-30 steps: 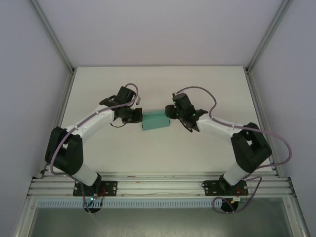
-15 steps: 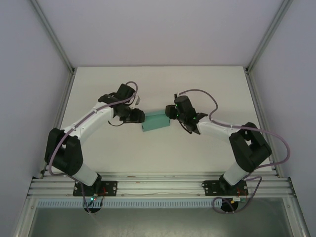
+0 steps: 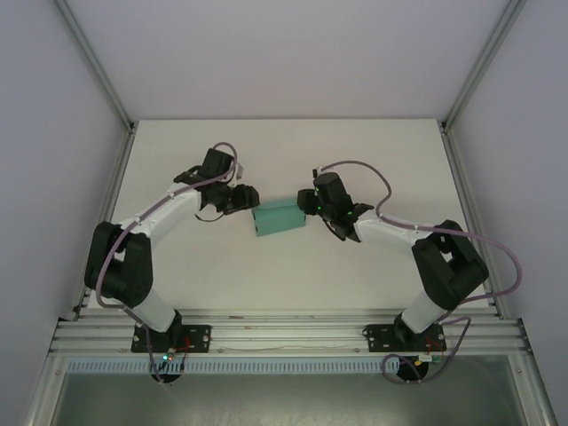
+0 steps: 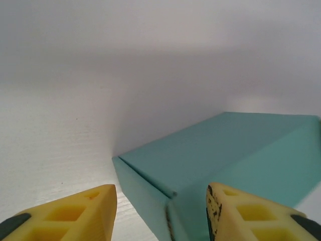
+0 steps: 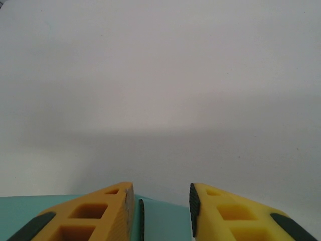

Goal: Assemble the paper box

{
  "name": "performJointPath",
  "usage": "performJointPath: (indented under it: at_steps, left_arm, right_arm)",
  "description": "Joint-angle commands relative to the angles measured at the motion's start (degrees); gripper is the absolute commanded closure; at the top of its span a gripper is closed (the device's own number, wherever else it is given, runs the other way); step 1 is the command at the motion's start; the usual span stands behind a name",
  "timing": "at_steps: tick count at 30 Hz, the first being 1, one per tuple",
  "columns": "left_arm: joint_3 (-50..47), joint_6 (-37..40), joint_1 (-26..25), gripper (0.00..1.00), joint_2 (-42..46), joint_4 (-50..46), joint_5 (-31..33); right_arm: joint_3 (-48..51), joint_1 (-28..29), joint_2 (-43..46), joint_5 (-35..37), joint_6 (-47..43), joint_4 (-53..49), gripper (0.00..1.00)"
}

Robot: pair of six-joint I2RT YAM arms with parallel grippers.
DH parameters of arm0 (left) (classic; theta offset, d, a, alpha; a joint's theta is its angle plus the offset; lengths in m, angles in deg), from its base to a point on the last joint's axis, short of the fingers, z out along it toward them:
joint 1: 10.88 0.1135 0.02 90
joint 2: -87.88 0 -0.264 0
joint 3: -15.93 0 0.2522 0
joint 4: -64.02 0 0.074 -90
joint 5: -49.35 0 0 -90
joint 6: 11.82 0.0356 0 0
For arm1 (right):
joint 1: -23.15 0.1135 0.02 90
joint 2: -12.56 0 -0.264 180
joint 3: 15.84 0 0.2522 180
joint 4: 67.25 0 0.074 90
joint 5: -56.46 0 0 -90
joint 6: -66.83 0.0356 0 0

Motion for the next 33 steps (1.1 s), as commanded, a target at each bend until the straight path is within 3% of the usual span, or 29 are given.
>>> performJointPath:
  at_steps: [1, 6, 12, 14, 19, 23, 33]
  left_arm:
    - [-3.23, -1.43, 0.46, 0.57, -0.78, 3.54, -1.13]
    - [-12.99, -3.67, 0.56, 0.74, -0.43, 13.63, -4.92]
    - [-26.78, -2.08, 0.22, 0.79, -1.36, 30.58, -4.85]
    - [-30.75, -1.11, -0.75, 0.83, -2.03, 35.2, -2.28]
    - [-37.27, 0.49, -3.61, 0.84, -4.23, 45.75, 1.66]
    - [-42.09, 0.73, -6.67, 0.91, -4.79, 52.18, 8.89]
    - [-52.47, 0.72, -11.64, 0.98, -0.31, 64.99, 19.45]
  right_arm:
    - [3.48, -0.11, -3.04, 0.53, -1.56, -10.26, 0.65]
    - [6.14, -0.11, -3.78, -1.07, -2.54, -6.87, 0.67]
    - [14.33, -0.11, -6.18, -5.32, -8.19, 4.79, 0.72]
    - [16.81, -0.1, -7.0, -3.77, -9.54, 8.05, 0.79]
    - [19.46, -0.11, -9.63, -5.09, -10.74, 12.23, 0.79]
    - [24.12, -0.1, -8.96, -5.08, -11.53, 19.46, 0.81]
    - [26.23, -0.11, -7.74, -3.67, -12.12, 22.48, 0.86]
